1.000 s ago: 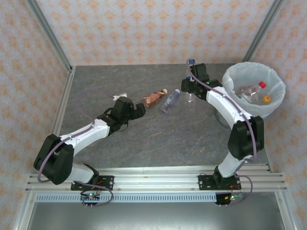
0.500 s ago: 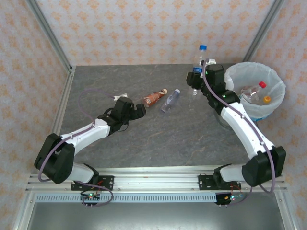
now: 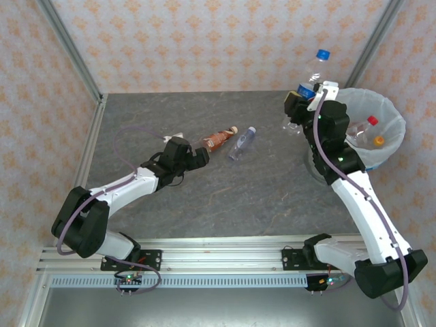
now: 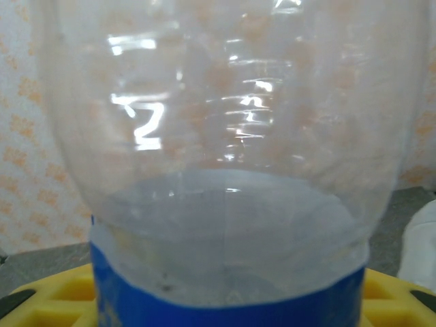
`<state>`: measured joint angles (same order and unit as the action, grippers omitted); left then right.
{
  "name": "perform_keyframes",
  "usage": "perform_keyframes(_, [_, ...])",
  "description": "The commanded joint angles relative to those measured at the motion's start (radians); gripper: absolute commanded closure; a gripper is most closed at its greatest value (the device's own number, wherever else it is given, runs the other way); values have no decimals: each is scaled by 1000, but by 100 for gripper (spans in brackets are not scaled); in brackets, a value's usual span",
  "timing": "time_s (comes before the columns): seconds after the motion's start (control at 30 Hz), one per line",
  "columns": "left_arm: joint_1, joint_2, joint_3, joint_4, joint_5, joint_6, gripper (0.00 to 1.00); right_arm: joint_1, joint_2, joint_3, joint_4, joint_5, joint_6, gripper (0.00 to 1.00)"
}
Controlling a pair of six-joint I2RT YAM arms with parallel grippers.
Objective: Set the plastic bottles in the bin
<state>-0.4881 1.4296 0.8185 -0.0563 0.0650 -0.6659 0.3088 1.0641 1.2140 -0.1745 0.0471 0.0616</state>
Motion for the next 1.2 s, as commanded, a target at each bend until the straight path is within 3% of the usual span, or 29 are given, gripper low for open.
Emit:
perform_keyframes(0.0, [10,6,25,15,2,-14,0,-45,-46,22,47,101,-19,46])
perform_keyframes(0.3, [11,7,22,21,2,-20,0,-205,-87,10,131,187,-64,45])
perform_keyframes(0.43, [9,5,21,23,7,-22,0,-284,-86,-60,246,227,-66,44])
perform_keyframes(0.73, [8,-12,13,13,-3,-21,0,-424,1,-127,402,255,-21,44])
perform_keyframes(1.17, [9,-18,8,10,-11,-21,0,-480,187,-142,478,237,-13,43])
